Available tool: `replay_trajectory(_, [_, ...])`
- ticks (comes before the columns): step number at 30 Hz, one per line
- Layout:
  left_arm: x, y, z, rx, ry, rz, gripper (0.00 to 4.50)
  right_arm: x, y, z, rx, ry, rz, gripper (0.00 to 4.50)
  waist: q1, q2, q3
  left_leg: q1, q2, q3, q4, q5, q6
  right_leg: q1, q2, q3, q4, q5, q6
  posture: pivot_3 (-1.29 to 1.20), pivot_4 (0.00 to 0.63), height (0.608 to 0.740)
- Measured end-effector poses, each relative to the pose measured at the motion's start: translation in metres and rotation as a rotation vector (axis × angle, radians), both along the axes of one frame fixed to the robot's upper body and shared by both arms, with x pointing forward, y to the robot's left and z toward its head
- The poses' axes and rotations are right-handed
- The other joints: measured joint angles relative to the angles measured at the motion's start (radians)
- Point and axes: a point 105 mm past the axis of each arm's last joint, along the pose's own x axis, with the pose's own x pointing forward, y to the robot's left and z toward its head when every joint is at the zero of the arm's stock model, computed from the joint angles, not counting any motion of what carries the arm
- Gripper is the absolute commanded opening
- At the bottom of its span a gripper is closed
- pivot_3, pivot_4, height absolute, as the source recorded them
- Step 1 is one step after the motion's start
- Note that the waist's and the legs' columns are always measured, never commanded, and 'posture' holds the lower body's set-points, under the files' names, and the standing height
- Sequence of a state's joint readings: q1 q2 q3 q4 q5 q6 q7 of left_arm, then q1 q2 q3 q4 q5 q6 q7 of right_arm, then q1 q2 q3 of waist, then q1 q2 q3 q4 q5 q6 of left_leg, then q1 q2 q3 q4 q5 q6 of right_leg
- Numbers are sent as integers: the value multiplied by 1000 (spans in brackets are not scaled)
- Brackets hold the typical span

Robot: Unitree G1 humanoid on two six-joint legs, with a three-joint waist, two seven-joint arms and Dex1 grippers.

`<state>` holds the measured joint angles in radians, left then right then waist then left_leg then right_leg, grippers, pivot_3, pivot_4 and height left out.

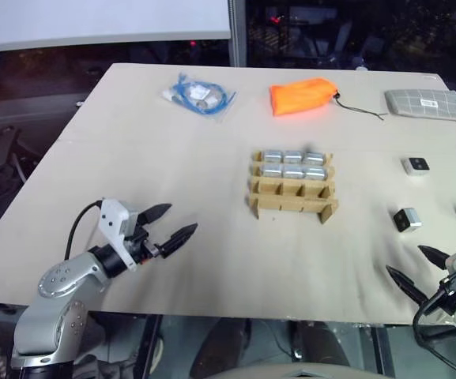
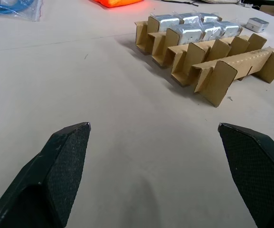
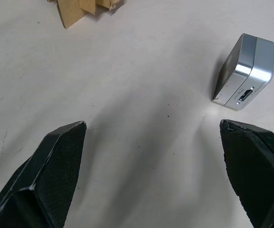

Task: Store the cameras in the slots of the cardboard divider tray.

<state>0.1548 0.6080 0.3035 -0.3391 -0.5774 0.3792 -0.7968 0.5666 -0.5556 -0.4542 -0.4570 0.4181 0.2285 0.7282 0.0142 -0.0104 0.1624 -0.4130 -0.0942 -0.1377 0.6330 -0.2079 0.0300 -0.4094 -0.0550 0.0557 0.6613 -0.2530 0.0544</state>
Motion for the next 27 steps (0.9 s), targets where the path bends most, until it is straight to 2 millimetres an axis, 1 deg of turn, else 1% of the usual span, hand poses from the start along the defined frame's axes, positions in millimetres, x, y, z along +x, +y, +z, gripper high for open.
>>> replay_trajectory(2, [0, 0, 0, -2, 0, -1, 4500, 1, 0, 1, -1, -4, -1, 4470, 0, 0, 0, 0, 0, 0, 0, 0, 0, 0, 0, 0, 0, 0, 0, 0, 150, 740])
replay_trajectory(4, [6, -7, 9, -48, -23, -25, 4500, 7, -17, 7, -48, -4, -33, 4470, 1, 0, 0, 0, -1, 0, 1, 0, 0, 0, 0, -1, 0, 0, 0, 0, 150, 740])
replay_trajectory(5, [9, -10, 16, -68, -40, -40, 4500, 11, -27, 13, -106, 5, -34, 4470, 1, 1, 0, 0, -1, 1, 2, 0, 0, 1, -1, -1, 0, 0, 0, 0, 150, 740])
replay_trajectory(7, [13, -15, 27, -99, -75, -74, 4500, 19, -48, 34, -219, 8, -37, 4470, 0, 1, 0, 1, -1, 2, 2, 0, 0, 1, -1, -2, 0, 0, 0, 0, 150, 740])
replay_trajectory(9, [12, -20, 33, -130, -82, -117, 4500, 27, -61, 55, -282, 11, -22, 4470, -3, 1, 0, 1, 0, 2, 1, 0, 0, 1, 1, -2, 0, 1, 1, 0, 150, 740])
replay_trajectory(10, [12, -22, 36, -142, -87, -138, 4500, 31, -65, 62, -298, 15, -14, 4470, -3, 1, 0, 1, 0, 1, 1, 0, 0, 1, 1, -3, 0, 2, 4, 0, 150, 740])
replay_trajectory(13, [8, -32, 45, -163, -109, -212, 4500, 39, -73, 76, -379, 26, 13, 4470, -1, 1, 0, 0, 0, 1, 1, 0, 0, 1, 1, -3, 0, 2, 4, 0, 150, 740])
replay_trajectory(14, [6, -37, 48, -166, -112, -243, 4500, 41, -77, 79, -414, 33, 19, 4470, -1, 1, 0, 0, 0, 1, 1, 0, 0, 1, 1, -3, 0, 2, 4, 0, 150, 740])
replay_trajectory(16, [-2, -54, 58, -171, -122, -355, 4500, 53, -93, 89, -529, 63, 9, 4470, 0, 1, 0, 0, -1, 3, 2, 0, 1, 1, -1, -2, 0, 2, 4, 0, 150, 740])
replay_trajectory(17, [-7, -62, 63, -171, -126, -416, 4500, 61, -100, 95, -579, 76, 17, 4470, -2, 1, 0, 1, -1, 4, 3, 0, 2, 2, -1, -1, 0, 2, 4, 0, 150, 740])
replay_trajectory(18, [-13, -74, 70, -154, -134, -507, 4500, 73, -107, 101, -620, 84, 19, 4470, -5, 1, 1, 1, -1, 5, 3, 0, 2, 2, -1, -1, -1, 2, 3, 0, 150, 740])
replay_trajectory(19, [-20, -85, 77, -141, -154, -583, 4500, 80, -113, 107, -652, 88, 17, 4470, -6, 2, 1, 1, -1, 5, 3, 0, 2, 2, -1, -1, -1, 0, 0, 0, 150, 740])
replay_trajectory(21, [-30, -98, 86, -118, -181, -691, 4500, 89, -119, 107, -692, 127, 40, 4470, -7, 2, 1, 2, 0, 5, 2, -1, 2, 2, 0, -1, -1, 0, 0, 0, 150, 740])
replay_trajectory(22, [-32, -101, 88, -114, -186, -717, 4500, 92, -121, 105, -704, 145, 51, 4470, -7, 3, 2, 1, 0, 5, 1, 0, 2, 2, 0, -1, -1, 0, 0, 0, 150, 740])
replay_trajectory(23, [-34, -103, 88, -111, -184, -737, 4500, 96, -122, 101, -704, 171, 64, 4470, -9, 3, 2, 1, 1, 5, 1, 0, 2, 1, 1, -1, -1, 2, 4, 0, 150, 740])
replay_trajectory(27, [-34, -109, 89, -105, -184, -769, 4500, 107, -129, 90, -743, 260, 100, 4470, -17, 6, 4, -1, 0, 6, 1, 1, -1, -1, 0, 1, -1, 3, 4, 0, 150, 740])
